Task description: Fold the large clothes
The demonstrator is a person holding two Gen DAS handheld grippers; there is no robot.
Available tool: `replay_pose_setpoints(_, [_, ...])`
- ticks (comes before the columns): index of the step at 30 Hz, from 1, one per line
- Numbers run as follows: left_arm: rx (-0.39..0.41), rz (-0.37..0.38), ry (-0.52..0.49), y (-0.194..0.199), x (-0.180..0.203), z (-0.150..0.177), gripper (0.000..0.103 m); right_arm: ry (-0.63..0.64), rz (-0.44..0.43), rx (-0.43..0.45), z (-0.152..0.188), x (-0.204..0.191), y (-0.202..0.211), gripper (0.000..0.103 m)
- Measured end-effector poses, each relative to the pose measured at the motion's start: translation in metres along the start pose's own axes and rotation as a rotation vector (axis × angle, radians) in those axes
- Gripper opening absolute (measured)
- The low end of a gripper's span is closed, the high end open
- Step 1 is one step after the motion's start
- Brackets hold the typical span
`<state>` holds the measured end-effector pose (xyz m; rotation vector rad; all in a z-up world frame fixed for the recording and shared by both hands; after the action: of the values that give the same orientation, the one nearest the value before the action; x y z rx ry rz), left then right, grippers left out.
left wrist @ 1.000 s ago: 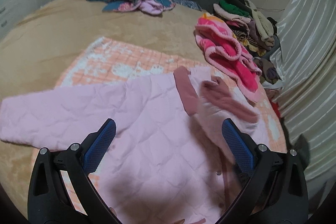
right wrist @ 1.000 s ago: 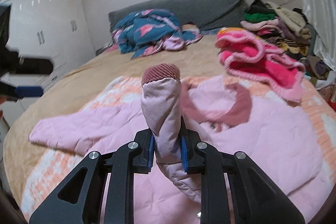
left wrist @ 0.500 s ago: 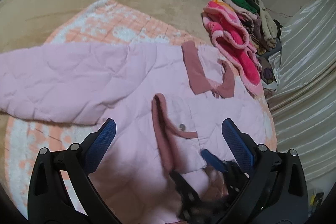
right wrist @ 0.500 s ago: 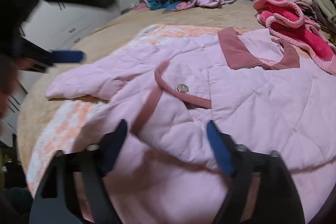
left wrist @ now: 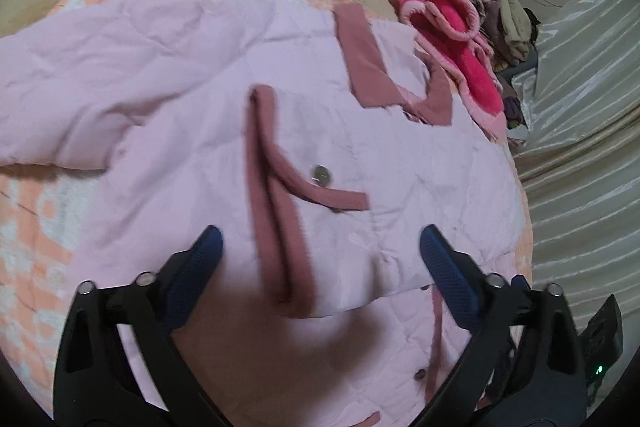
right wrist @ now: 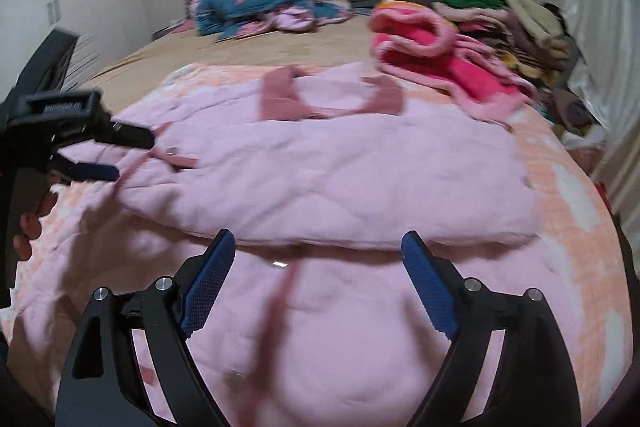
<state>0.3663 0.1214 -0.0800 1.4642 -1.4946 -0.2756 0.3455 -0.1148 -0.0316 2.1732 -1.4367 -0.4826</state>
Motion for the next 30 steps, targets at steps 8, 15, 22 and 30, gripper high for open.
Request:
replay_pose_setpoints(8, [-0.002, -0.135, -0.118, -0.026, 0.024, 0.008, 0.002, -0.12, 0.1, -0.018, 0.02, 0.071, 0.011, 0.084])
replay_pose_setpoints(15, [0.08, -0.114, -0.209, 0.0, 0.033, -0.017, 0.001, -0.16, 0.15, -0.015, 0.015, 0.1, 0.014, 0.084])
replay_pose_setpoints(22, [0.177, -0.147, -0.292, 0.028, 0.043, -0.048, 0.002, -0.187, 0.133, -0.024, -0.019, 0.107, -0.014, 0.084])
replay_pose_setpoints(30, [0.071, -0.211, -0.288, -0.016, 0.005, -0.018, 0.003, -0.236, 0.116, -0.207, -0.01, 0.097, -0.084, 0.084])
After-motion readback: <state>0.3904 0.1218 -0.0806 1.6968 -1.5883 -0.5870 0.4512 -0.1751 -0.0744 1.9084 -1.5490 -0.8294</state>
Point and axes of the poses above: each gripper's, at about its wrist camera, not at the fingertips, and y roughly against the way its jaws point, x to its right, z to its underside, the point moved 2 cm from there along -y, roughly the way its jaws point, and after that the axes turned 9 degrees about x, right-handed, at the moved point
